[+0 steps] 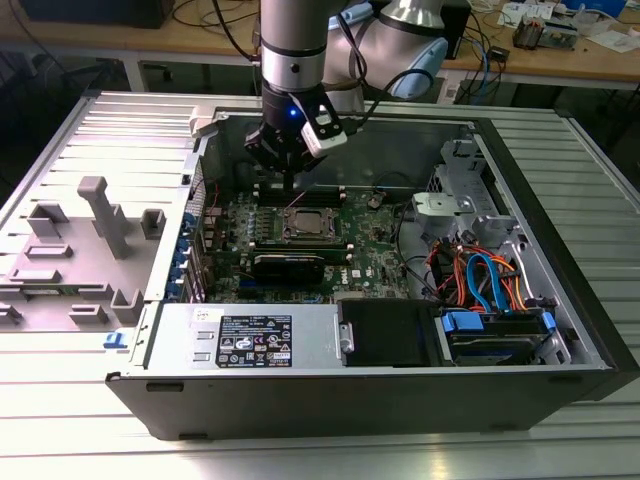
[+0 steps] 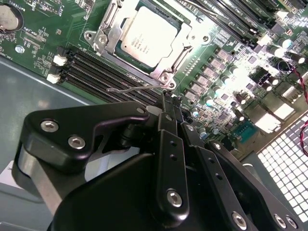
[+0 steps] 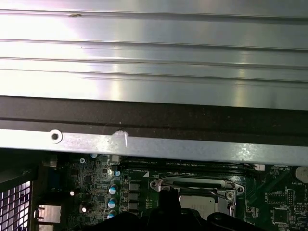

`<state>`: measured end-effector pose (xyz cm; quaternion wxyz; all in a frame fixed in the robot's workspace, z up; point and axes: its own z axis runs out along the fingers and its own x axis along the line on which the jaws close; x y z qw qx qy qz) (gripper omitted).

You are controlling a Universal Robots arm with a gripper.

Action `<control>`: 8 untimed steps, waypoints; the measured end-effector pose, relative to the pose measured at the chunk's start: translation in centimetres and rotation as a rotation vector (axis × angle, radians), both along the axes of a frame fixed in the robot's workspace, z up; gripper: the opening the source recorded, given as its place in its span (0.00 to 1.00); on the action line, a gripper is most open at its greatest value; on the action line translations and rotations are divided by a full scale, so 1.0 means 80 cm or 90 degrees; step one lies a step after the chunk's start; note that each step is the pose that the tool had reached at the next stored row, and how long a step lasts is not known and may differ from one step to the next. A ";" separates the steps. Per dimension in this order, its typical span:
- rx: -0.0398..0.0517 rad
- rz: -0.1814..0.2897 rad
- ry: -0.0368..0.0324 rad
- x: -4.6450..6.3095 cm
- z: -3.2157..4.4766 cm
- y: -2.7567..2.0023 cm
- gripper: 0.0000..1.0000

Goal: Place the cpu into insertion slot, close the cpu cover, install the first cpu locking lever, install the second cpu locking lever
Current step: 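Install the first cpu locking lever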

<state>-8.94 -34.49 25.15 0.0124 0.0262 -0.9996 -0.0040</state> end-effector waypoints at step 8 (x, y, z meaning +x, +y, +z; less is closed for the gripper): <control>0.0000 0.000 0.0000 0.001 -0.0024 0.0000 0.11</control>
